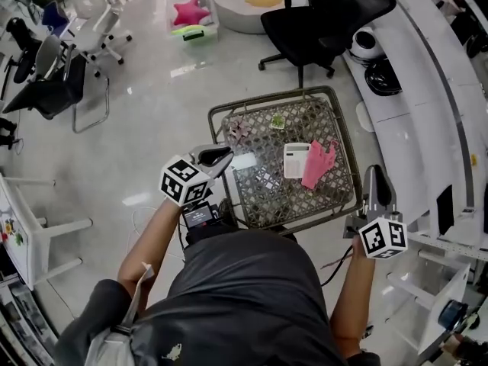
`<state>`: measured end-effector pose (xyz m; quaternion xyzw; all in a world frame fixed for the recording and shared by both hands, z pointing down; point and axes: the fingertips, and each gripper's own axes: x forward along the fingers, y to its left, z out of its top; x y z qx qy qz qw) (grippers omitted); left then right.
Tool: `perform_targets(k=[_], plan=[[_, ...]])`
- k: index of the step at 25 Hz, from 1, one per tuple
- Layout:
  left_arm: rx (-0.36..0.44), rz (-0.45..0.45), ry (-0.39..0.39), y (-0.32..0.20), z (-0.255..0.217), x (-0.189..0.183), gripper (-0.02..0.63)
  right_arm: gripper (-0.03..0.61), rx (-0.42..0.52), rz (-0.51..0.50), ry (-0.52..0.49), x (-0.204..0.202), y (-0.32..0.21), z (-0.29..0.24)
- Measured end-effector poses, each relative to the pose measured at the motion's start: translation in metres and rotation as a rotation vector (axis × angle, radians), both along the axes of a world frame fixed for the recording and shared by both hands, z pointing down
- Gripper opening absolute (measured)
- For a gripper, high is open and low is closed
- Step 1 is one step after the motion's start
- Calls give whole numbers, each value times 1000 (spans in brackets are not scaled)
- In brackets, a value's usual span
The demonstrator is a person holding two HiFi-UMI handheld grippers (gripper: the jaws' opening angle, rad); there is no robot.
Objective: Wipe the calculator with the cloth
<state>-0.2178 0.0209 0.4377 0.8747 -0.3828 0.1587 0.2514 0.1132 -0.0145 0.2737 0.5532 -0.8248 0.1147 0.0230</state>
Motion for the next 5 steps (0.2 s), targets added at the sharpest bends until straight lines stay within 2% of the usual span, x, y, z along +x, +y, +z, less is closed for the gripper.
perform_targets(k=[5], plan=[[-5, -21, 3, 11, 6, -8, 61, 34, 3, 2, 8, 1, 12, -2]])
